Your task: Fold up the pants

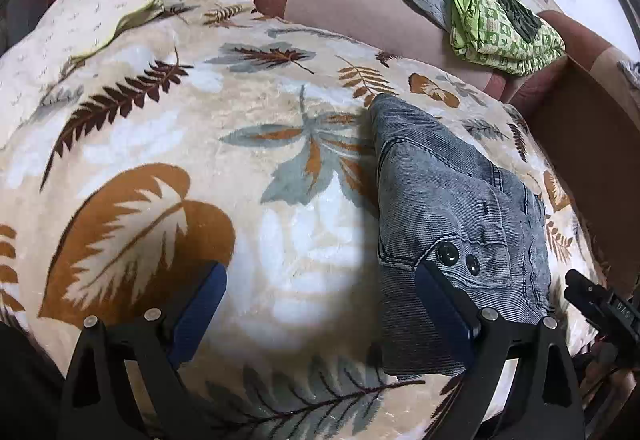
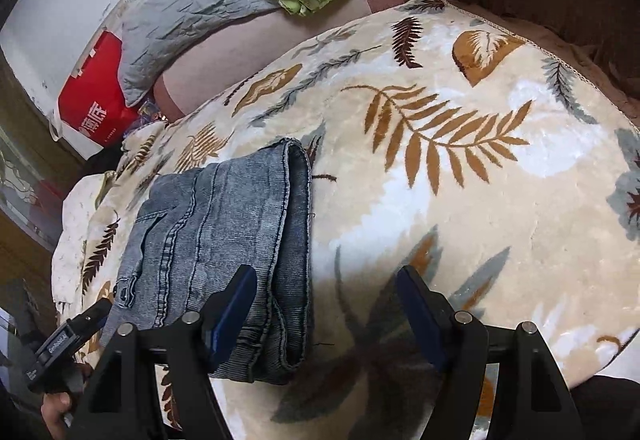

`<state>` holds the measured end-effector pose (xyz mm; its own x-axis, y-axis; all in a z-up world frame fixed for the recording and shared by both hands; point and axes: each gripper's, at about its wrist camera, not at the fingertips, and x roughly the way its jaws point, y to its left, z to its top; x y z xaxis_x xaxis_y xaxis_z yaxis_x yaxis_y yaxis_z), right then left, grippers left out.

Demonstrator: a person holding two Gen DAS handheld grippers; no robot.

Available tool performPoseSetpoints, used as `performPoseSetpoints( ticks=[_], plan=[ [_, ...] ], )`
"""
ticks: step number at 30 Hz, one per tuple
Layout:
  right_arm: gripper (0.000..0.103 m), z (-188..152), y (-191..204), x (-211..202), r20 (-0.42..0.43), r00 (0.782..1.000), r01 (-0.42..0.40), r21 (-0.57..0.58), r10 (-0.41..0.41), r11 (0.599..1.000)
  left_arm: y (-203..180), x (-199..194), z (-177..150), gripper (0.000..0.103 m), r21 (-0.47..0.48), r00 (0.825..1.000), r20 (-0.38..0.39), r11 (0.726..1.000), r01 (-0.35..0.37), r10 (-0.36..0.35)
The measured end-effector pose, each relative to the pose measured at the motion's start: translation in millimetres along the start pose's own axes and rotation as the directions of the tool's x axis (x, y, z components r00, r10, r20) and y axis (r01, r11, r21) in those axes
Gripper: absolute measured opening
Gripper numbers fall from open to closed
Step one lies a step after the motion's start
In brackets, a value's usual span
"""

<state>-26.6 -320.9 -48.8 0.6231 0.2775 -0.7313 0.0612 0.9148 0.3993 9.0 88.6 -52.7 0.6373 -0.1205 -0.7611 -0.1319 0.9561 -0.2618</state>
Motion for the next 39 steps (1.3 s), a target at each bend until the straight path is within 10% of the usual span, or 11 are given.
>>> performPoseSetpoints(
  ticks=[20,25,33,35,37,39],
  plan=[
    [0.075,7.9,6.9,8.1,-0.067,0.997,-0.040,0.009,0.041,0.999,4.6,-2.5,17.6,0.095,-0.013,0.997,-0.014,0.998,0.069,-0.069],
    [0.075,34.6,-1.1,21.5,-0.165,0.972,-0.154,0.080,0.166,0.985,-2.3,10.2,49.6,0.095,-0.087,0.961,-0.089,0.963,0.255,-0.263],
    [0.077,49.9,1.9,77.3,-0.309,0.912,-0.227,0.171,0.271,0.959,-41.6,74.4,46.7,0.095,-0.100,0.881,-0.320,0.937,0.335,-0.350],
    [0.078,48.1,11.9,82.7,-0.324,0.915,-0.215,0.112,0.240,0.970,-51.3,71.7,44.0,0.095,-0.042,0.900,-0.300,0.947,0.319,-0.317],
    [0.054,48.6,20.6,84.3,-0.334,0.916,-0.206,0.081,0.221,0.975,-54.1,70.6,43.2,0.087,-0.041,0.903,-0.296,0.949,0.314,-0.311],
    [0.033,47.4,30.9,87.6,-0.362,0.910,-0.201,0.046,0.204,0.978,-56.8,70.8,45.2,0.054,-0.017,0.919,-0.297,0.964,0.266,-0.259]
  ],
)
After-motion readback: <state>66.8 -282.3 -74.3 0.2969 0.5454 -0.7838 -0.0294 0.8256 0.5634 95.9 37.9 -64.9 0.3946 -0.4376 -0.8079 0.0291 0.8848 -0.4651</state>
